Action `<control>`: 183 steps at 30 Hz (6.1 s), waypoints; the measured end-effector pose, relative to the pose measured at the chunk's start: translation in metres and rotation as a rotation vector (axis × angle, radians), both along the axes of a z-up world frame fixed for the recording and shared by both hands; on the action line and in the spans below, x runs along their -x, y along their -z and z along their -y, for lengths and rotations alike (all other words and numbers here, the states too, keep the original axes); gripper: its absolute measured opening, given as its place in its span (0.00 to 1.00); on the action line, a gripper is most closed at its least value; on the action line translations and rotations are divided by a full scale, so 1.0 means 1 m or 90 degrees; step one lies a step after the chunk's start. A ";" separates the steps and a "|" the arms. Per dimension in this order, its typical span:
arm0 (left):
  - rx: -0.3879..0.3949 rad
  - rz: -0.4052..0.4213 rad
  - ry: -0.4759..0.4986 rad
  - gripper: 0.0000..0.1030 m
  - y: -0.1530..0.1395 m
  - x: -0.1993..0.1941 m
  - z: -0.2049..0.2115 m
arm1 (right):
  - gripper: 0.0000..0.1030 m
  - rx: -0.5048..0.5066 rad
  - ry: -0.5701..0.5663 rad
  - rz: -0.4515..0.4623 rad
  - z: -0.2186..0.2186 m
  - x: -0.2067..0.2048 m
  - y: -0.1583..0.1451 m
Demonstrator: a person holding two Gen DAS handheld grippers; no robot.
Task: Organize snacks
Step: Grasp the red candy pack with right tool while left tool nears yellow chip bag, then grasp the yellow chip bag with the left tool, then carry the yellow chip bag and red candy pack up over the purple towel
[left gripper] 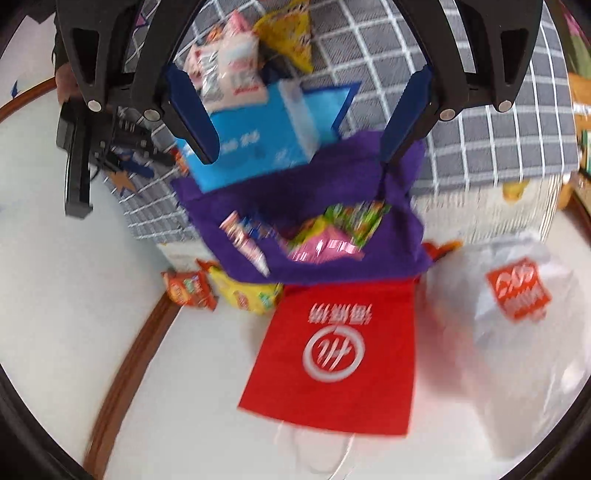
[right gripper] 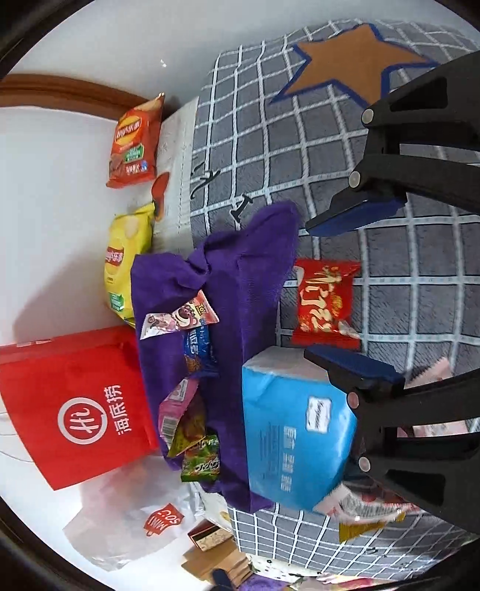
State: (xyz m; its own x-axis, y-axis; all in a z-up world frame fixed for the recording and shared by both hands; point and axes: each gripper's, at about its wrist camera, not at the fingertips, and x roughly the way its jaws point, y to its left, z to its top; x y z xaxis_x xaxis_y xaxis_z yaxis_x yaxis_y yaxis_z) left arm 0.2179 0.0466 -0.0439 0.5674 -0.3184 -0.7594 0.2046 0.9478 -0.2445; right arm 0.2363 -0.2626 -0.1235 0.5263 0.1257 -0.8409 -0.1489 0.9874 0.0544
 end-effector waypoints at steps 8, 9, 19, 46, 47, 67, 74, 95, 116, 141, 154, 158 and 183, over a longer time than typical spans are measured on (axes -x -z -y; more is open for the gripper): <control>-0.004 -0.041 -0.058 0.85 0.024 0.017 -0.022 | 0.59 -0.020 -0.041 -0.053 -0.006 -0.021 0.033; 0.004 -0.044 -0.062 0.85 0.025 0.019 -0.024 | 0.59 -0.020 -0.045 -0.059 -0.007 -0.022 0.037; 0.024 -0.049 -0.068 0.85 0.025 0.038 -0.016 | 0.44 -0.041 -0.051 -0.057 0.007 -0.018 0.041; -0.068 -0.099 -0.036 0.68 0.108 0.071 0.033 | 0.44 -0.044 -0.043 -0.020 0.023 0.091 0.022; -0.067 -0.101 -0.032 0.60 0.110 0.070 0.034 | 0.44 -0.044 -0.047 -0.022 0.020 0.090 0.024; 0.006 -0.018 -0.085 0.45 0.128 0.075 0.009 | 0.46 -0.027 -0.059 0.036 0.006 0.074 0.048; -0.029 0.027 -0.095 0.47 0.130 0.082 0.017 | 0.48 -0.033 -0.059 0.033 0.006 0.074 0.050; -0.042 0.028 -0.084 0.51 0.131 0.082 0.023 | 0.45 -0.062 -0.052 0.032 0.012 0.072 0.050; -0.025 0.027 -0.089 0.51 0.130 0.082 0.019 | 0.47 -0.024 -0.060 0.035 0.003 0.073 0.051; -0.001 0.047 -0.095 0.47 0.063 0.103 0.007 | 0.43 -0.053 -0.043 0.124 0.001 0.094 -0.029; 0.003 0.079 -0.055 0.47 -0.003 0.068 0.023 | 0.43 -0.047 -0.064 0.164 -0.035 0.058 -0.099; 0.020 0.076 -0.040 0.47 -0.014 0.053 0.028 | 0.43 -0.044 -0.075 0.171 -0.043 0.043 -0.109; 0.004 0.064 -0.060 0.47 -0.026 -0.017 0.017 | 0.42 -0.073 -0.084 0.112 -0.062 -0.041 -0.083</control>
